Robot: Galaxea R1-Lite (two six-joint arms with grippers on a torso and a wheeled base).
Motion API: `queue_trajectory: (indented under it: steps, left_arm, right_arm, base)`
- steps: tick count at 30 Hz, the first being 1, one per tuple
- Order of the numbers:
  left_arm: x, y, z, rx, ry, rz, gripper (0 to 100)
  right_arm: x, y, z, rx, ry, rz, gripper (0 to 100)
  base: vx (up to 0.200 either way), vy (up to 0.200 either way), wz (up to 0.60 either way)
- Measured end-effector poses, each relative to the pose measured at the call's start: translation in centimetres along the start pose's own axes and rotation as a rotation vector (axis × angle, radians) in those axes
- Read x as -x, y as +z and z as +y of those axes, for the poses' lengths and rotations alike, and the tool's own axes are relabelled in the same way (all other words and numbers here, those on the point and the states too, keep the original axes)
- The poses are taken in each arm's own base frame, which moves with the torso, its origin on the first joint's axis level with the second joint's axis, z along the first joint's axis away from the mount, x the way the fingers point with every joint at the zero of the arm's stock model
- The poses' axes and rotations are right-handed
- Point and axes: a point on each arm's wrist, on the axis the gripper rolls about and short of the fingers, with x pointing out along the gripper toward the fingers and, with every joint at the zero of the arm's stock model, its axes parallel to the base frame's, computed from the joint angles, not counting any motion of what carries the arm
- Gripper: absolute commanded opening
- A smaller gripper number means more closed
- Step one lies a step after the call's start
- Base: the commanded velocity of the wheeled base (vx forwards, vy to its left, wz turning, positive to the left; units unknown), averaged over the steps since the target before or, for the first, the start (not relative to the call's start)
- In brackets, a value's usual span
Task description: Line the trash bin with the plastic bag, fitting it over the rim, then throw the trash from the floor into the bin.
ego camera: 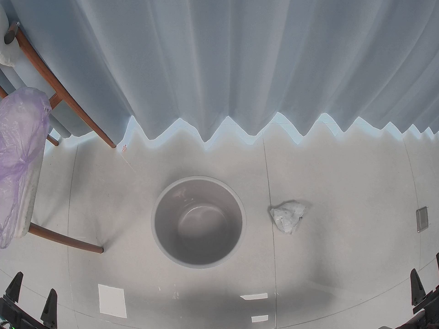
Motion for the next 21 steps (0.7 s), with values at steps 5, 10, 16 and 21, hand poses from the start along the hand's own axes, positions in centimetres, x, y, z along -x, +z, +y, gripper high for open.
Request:
queue_trajectory:
  steps: [5, 10, 16, 21]
  left_arm:
    - [0.00, 0.02, 0.00, 0.002, 0.000, -0.002, 100]
    - [0.00, 0.08, -0.02, -0.006, -0.006, -0.008, 100]
    - [0.00, 0.12, -0.04, -0.021, -0.013, -0.012, 100]
    - [0.00, 0.14, -0.03, -0.022, -0.012, -0.014, 100]
  right_arm:
    - [0.00, 0.00, 0.00, 0.000, 0.000, 0.000, 100]
    - [0.00, 0.00, 0.00, 0.000, 0.000, 0.000, 100]
    - [0.00, 0.00, 0.00, 0.000, 0.001, 0.000, 100]
    - [0.00, 0.00, 0.00, 0.000, 0.000, 0.000, 100]
  base:
    - [0.000, 0.000, 0.00]
    - [0.000, 0.000, 0.00]
    - [0.000, 0.000, 0.00]
    - [0.000, 0.000, 0.00]
